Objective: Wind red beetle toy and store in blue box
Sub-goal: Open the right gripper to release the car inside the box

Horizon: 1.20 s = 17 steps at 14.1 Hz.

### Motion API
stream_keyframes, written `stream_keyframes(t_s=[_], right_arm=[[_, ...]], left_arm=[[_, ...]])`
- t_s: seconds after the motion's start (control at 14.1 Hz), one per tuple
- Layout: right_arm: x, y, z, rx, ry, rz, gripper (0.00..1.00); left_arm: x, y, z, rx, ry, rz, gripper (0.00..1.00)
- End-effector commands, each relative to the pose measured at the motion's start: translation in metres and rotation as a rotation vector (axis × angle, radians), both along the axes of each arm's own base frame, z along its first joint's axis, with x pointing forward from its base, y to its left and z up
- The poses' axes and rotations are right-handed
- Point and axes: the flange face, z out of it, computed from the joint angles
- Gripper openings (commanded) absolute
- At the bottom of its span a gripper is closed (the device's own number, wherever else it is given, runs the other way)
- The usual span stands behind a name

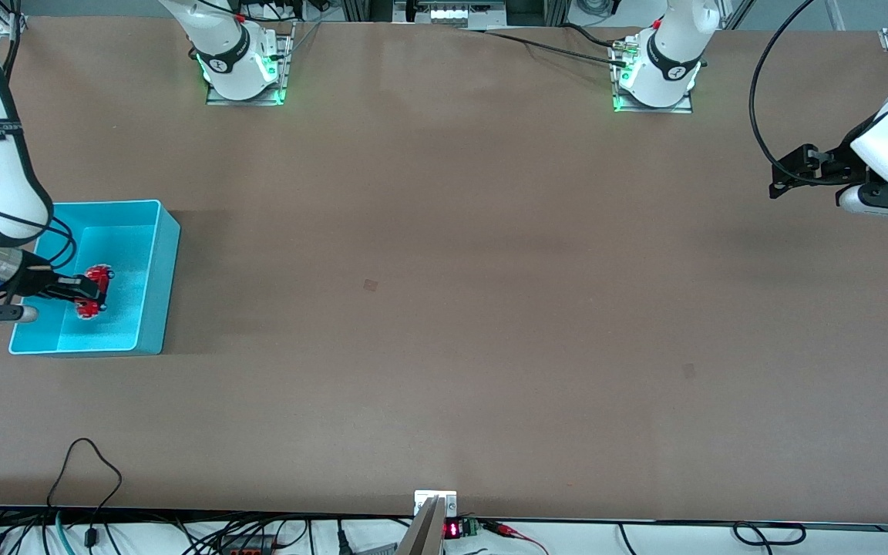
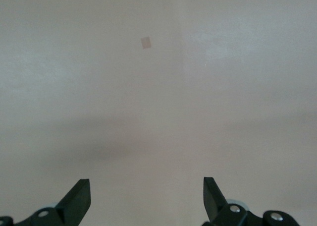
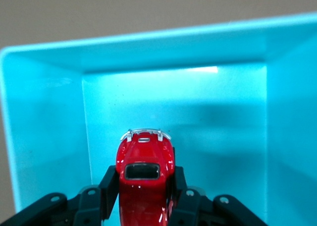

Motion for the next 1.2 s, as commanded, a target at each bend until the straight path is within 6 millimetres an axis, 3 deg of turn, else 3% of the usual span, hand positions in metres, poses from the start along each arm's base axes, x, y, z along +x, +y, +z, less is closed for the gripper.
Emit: stream_keyframes(t_s=[0.0,0.21,0.28,0.35,0.42,0.5,0.71,0.92,0.99,1.13], right_arm=[[-0.002,0.005,-0.032,-0.002,0.052,-0.049,0.16],[-0.006,0.001,-0.060,-0.015,0.074,-0.046,0.17],[-0.005,-0.001,-0.067,-0.024,0.058,-0.048,0.22],[-0.006,-0.003,-0.076,-0.028,0.052,-0.043,0.39],[-0.007,-0.005,-0.077,-0.029,0.052,-0.045,0.93],[-0.006,-0.006,-0.070,-0.032,0.046,-0.027,1.00],[0.006,0.009,-0.013,-0.014,0.043,-0.035,1.00],[0.030,0.054,0.071,-0.052,0.078,-0.028,1.00],[0.035,0.062,0.103,-0.095,0.061,-0.010,1.00],[0.046,0.078,0.147,-0.097,0.050,0.004,1.00]], left_arm=[[0.005,0.002,0.003,0.002,-0.004,-0.012,1.00],[0.005,0.002,0.003,0.000,-0.004,-0.012,1.00],[0.005,0.003,0.003,0.000,-0.004,-0.012,1.00],[0.005,0.003,0.003,0.000,-0.004,-0.012,1.00],[0.005,0.003,0.003,0.000,-0.004,-0.011,1.00],[0.005,0.003,0.003,0.000,-0.004,-0.012,1.00],[0.005,0.003,0.003,0.000,-0.004,-0.012,1.00],[0.005,0.004,0.003,0.000,-0.004,-0.011,1.00],[0.005,0.004,0.003,0.000,-0.004,-0.011,1.00],[0.005,0.004,0.003,0.000,-0.004,-0.011,1.00]])
